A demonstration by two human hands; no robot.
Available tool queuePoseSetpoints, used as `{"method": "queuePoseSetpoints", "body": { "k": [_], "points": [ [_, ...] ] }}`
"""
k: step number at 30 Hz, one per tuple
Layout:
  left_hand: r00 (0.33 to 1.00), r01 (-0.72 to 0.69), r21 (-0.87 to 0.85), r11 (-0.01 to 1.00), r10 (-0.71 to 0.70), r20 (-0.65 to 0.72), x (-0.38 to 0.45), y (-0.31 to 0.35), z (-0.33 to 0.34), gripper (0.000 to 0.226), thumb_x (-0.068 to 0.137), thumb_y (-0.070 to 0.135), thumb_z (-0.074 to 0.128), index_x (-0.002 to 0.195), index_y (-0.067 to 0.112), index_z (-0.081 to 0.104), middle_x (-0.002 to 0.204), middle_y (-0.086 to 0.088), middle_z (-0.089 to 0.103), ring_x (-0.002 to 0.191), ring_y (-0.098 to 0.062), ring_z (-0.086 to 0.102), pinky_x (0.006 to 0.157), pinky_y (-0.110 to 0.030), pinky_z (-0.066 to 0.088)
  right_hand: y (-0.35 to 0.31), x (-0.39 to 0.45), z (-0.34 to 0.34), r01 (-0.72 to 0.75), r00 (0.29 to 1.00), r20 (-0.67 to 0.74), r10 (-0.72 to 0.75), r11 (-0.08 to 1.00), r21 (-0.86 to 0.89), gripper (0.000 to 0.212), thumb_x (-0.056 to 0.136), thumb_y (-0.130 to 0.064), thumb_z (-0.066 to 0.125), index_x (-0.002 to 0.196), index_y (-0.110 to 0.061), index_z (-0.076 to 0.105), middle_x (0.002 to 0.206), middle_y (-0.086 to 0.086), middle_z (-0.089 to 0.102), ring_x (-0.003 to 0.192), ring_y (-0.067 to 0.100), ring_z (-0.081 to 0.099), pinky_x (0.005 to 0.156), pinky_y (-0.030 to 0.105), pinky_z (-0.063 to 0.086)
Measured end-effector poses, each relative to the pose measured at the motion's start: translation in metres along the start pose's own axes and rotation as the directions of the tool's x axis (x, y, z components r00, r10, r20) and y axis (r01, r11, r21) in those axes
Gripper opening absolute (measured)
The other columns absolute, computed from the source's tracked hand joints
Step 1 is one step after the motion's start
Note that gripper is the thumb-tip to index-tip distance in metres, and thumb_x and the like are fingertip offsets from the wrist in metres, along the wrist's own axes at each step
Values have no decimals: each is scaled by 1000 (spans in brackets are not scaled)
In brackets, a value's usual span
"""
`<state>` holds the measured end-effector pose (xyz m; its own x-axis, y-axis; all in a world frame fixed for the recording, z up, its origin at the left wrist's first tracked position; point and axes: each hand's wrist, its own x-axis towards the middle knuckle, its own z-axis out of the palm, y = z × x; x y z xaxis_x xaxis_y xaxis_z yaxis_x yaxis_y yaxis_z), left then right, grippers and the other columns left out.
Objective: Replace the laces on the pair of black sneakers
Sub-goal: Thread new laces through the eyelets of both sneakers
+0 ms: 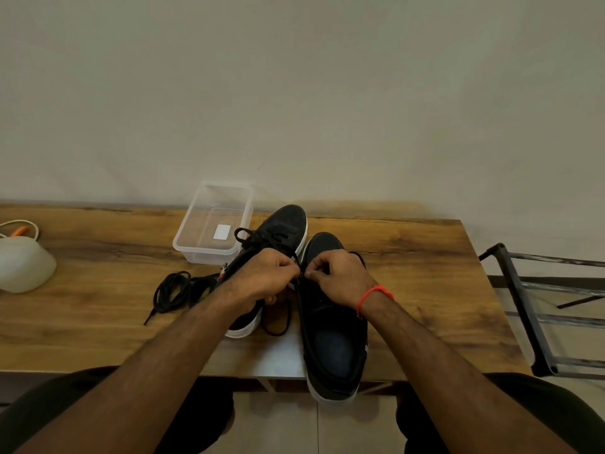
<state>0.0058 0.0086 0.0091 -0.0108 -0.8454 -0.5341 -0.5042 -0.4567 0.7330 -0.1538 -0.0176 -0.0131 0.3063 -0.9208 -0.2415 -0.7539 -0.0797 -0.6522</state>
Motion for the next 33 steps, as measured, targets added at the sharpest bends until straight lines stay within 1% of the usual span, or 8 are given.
{"method": "queuePoseSetpoints", "body": {
  "k": [3, 6, 11, 15, 21, 27, 31, 33],
  "points": [
    [1000, 7, -48, 999, -6, 23, -1, 1, -2, 31, 107, 22, 48, 82, 12, 62, 44, 10, 54, 52, -9, 59, 40, -19, 32, 1, 0, -2, -19, 1000, 7, 19, 999, 35, 9, 95, -23, 67, 95, -20, 75, 88, -11, 68, 83, 0, 58, 65, 5, 37],
    [999, -22, -44, 999, 24, 47, -4, 3, -1, 30, 109, 19, 44, 93, 5, 64, 43, 10, 59, 45, -3, 62, 38, -16, 34, 0, 0, -3, -38, 999, 13, 37, 997, 70, 8, 94, -23, 68, 92, -20, 75, 86, -12, 68, 79, -2, 58, 66, 8, 39],
    [999, -37, -37, 999, 36, -10, 3, -7, 1, 17, 104, 13, 54, 107, 9, 70, 80, -6, 75, 58, -9, 70, 40, -17, 42, 1, 1, -2, -63, 998, 14, 62, 994, 86, 8, 95, -22, 67, 92, -20, 75, 80, -15, 64, 79, -2, 58, 64, 8, 39],
    [997, -63, -62, 996, 60, -40, 5, -10, 2, 10, 100, 12, 62, 103, 9, 71, 83, -8, 77, 73, -21, 76, 41, -18, 45, 0, 0, -2, -47, 999, 16, 46, 998, 50, 11, 96, -22, 65, 95, -18, 75, 81, -13, 65, 80, 1, 58, 64, 8, 40],
    [994, -96, -25, 995, 94, -57, 4, -10, 4, 8, 100, 11, 61, 101, 9, 68, 86, -10, 75, 66, -18, 75, 41, -21, 49, 4, 0, -5, -50, 999, 29, 46, 985, 166, 12, 93, -25, 70, 88, -17, 77, 88, -3, 74, 89, 12, 67, 85, 33, 55],
    [982, -117, 146, 982, 136, -129, -4, 4, -12, 11, 104, 22, 54, 102, 14, 62, 89, -6, 73, 61, -17, 74, 51, -31, 60, 2, 2, -22, -24, 999, -35, 33, 971, 237, 18, 101, -14, 54, 104, -20, 71, 88, -8, 69, 94, 9, 64, 87, 28, 52],
    [940, -241, -163, 957, 188, -286, -9, 14, -35, 16, 106, 24, 48, 100, 15, 59, 101, -5, 74, 80, -18, 75, 55, -30, 55, -1, 0, -25, 110, 989, -130, -75, 953, 284, 19, 103, -23, 53, 112, -24, 70, 100, -11, 69, 99, 3, 62, 91, 26, 52],
    [919, -353, -498, 792, 192, -345, -13, 24, -43, 19, 108, 22, 45, 103, 10, 58, 101, -7, 76, 80, -18, 73, 51, -27, 48, -3, -1, -21, 226, 973, -104, -208, 950, 217, 23, 101, -32, 56, 119, -24, 69, 108, -10, 69, 103, 3, 62, 91, 24, 51]
  ]
}}
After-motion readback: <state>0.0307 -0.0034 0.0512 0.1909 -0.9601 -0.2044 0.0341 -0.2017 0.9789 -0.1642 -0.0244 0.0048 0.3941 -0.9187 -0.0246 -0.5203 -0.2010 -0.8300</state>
